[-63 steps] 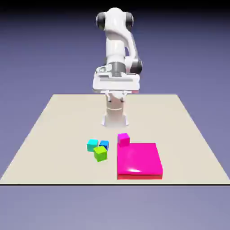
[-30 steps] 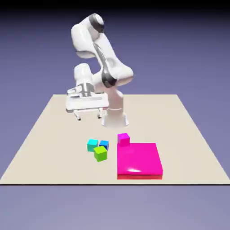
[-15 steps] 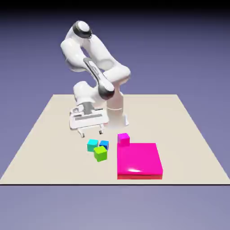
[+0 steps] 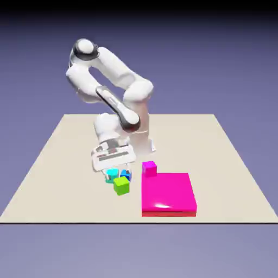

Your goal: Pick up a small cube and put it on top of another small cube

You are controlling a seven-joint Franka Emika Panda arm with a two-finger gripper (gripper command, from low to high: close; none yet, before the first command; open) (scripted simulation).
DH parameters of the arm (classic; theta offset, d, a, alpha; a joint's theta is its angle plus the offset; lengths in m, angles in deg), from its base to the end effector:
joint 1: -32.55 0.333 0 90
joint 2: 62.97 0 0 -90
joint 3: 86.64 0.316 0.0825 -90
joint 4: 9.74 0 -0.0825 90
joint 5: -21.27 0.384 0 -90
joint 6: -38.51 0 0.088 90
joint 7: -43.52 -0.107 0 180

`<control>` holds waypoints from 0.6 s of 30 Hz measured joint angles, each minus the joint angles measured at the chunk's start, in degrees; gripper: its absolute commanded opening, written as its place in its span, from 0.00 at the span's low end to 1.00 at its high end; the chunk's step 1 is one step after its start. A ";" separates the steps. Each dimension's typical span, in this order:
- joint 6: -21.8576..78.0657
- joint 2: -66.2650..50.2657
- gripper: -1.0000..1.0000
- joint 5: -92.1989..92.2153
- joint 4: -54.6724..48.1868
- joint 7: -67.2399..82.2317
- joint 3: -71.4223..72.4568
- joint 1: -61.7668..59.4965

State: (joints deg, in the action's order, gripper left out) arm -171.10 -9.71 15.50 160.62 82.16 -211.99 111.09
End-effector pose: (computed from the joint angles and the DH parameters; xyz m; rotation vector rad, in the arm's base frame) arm 0.2862 -0.1177 0.1275 -2.5384 0.4050 -0.8356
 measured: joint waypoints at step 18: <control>13.25 -6.58 0.00 -5.38 4.98 -3.02 10.80 -18.01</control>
State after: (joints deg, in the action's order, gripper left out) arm -157.85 -16.29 10.12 165.60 79.14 -201.20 93.08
